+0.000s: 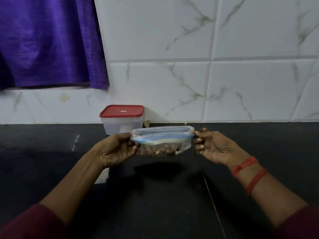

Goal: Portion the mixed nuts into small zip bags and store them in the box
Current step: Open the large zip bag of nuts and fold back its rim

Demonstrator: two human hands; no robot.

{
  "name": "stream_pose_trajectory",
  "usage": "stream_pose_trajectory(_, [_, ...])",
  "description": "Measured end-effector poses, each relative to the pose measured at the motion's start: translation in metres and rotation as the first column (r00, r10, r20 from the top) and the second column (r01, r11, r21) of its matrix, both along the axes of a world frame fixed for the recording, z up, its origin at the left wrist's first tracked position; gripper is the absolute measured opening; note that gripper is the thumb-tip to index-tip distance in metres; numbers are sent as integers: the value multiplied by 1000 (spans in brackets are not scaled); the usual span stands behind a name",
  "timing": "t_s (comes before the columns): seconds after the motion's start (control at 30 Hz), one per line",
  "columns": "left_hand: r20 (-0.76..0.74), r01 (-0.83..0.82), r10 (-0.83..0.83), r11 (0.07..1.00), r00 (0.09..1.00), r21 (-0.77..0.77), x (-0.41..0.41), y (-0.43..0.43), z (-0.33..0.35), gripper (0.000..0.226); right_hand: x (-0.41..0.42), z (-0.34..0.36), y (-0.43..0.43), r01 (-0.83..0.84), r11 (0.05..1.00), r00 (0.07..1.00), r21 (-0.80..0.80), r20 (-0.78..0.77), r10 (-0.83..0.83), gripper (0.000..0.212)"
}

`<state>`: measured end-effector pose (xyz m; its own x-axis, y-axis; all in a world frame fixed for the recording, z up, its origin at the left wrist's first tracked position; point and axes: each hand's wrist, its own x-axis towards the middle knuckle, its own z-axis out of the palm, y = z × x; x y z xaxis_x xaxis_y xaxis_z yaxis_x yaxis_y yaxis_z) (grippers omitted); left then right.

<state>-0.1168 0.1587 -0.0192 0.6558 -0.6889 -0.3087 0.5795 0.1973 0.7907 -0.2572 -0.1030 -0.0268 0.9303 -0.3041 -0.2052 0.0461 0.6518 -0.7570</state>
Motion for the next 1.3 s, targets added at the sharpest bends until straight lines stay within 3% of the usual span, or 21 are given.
stream_pose_trajectory(0.13, [21,38,-37,999,999,-35,-2,-4,-1,32,1,2,5,-28,999,999,26,41,27,31])
stream_pose_trajectory(0.33, [12,-42,43,999,999,-32,-11,-12,-8,42,2,-3,11,31,998,998,-46,-51,-33,23])
stream_pose_trajectory(0.47, [148,-86,72,992,986,90,-17,-20,-10,34,3,-5,17,129,960,989,-250,-35,-142,16])
stream_pose_trajectory(0.57, [303,-74,-17,955,953,287,-16,-17,-8,23,4,-9,14,147,884,979,-443,-64,-195,29])
stream_pose_trajectory(0.63, [350,-51,-102,915,931,400,-15,-15,-6,33,1,-9,12,90,844,975,-529,-125,-182,27])
stream_pose_trajectory(0.7, [320,-29,-117,909,940,417,-16,-15,-5,43,-2,-9,11,15,839,977,-544,-172,-129,22])
stream_pose_trajectory(0.8, [243,-30,-53,945,969,326,-20,-17,-4,45,-6,-10,12,-17,882,987,-470,-149,-60,15])
stream_pose_trajectory(1.0, [22,-89,87,994,996,70,-20,-19,-7,37,-3,-11,10,17,986,992,-164,-121,-37,6])
stream_pose_trajectory(1.07, [-32,-85,85,996,996,11,-20,-20,-7,30,-1,-12,10,23,997,994,-67,-106,-30,11])
stream_pose_trajectory(1.2, [-71,-104,100,993,992,-50,-18,-20,-9,22,3,-16,8,-9,999,998,42,-58,11,26])
stream_pose_trajectory(1.3, [-65,-134,131,989,989,-53,-19,-20,-10,23,6,-15,9,-22,998,999,50,-43,24,14])
